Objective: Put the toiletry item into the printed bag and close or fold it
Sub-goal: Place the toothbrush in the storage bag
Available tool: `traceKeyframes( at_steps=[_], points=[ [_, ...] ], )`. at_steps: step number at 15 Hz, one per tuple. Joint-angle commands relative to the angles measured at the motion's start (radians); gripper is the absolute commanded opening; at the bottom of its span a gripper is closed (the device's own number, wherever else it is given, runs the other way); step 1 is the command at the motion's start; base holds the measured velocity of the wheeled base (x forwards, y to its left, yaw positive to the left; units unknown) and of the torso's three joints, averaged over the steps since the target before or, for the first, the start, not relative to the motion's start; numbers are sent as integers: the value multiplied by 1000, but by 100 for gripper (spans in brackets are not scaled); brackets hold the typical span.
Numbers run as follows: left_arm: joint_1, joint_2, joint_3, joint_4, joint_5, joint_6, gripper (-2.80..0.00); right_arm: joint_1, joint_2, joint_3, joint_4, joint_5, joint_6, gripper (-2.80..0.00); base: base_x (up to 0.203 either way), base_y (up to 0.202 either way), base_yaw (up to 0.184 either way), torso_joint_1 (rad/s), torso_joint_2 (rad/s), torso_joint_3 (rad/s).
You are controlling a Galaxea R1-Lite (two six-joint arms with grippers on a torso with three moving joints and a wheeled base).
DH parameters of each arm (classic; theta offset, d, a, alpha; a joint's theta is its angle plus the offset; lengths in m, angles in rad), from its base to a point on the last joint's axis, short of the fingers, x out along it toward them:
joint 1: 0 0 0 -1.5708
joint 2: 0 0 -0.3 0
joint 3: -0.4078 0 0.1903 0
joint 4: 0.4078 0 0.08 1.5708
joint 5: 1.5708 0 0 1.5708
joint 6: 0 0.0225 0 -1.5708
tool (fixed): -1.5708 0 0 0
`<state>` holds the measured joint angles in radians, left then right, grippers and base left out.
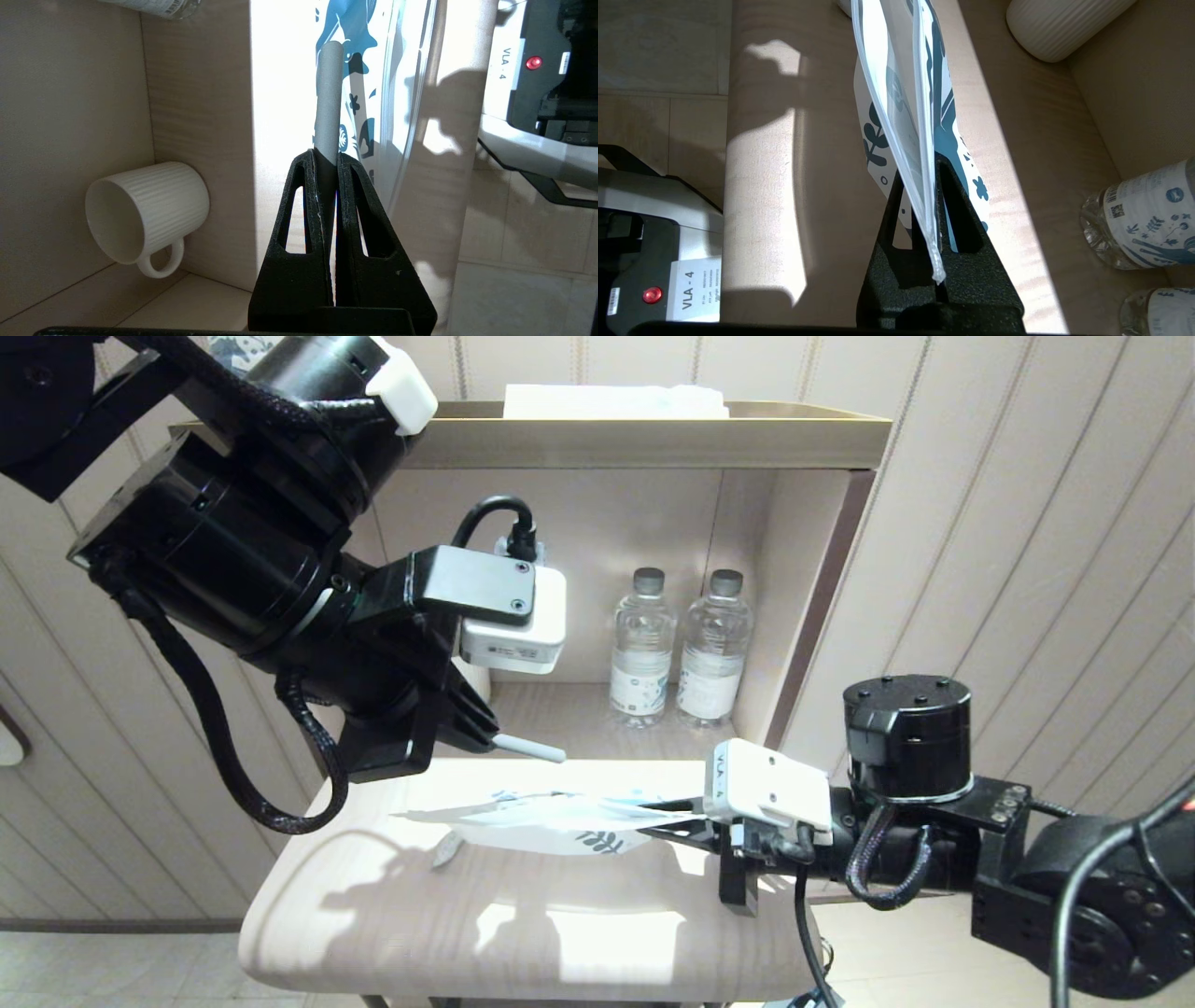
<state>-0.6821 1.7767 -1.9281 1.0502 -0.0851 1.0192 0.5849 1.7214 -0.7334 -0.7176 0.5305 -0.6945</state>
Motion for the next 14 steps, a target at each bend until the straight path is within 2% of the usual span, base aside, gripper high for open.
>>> traceKeyframes(
  at_steps=[1, 4, 9, 14],
  points=[
    [6, 6, 0, 1, -2, 16, -280, -6, -5, -52, 39, 3, -8, -280, 0, 0, 0, 0, 0, 0],
    [9, 14, 0, -1, -16, 44, -280, -8, 3, -61, 46, 3, -8, -280, 0, 0, 0, 0, 0, 0],
    [18, 18, -3, 11, -16, 139, -280, -23, 4, -55, 38, 16, -8, -280, 0, 0, 0, 0, 0, 0],
    [18, 12, 0, 32, -18, 148, -280, -36, 13, -53, 35, 19, -2, -280, 0, 0, 0, 0, 0, 0]
  ],
)
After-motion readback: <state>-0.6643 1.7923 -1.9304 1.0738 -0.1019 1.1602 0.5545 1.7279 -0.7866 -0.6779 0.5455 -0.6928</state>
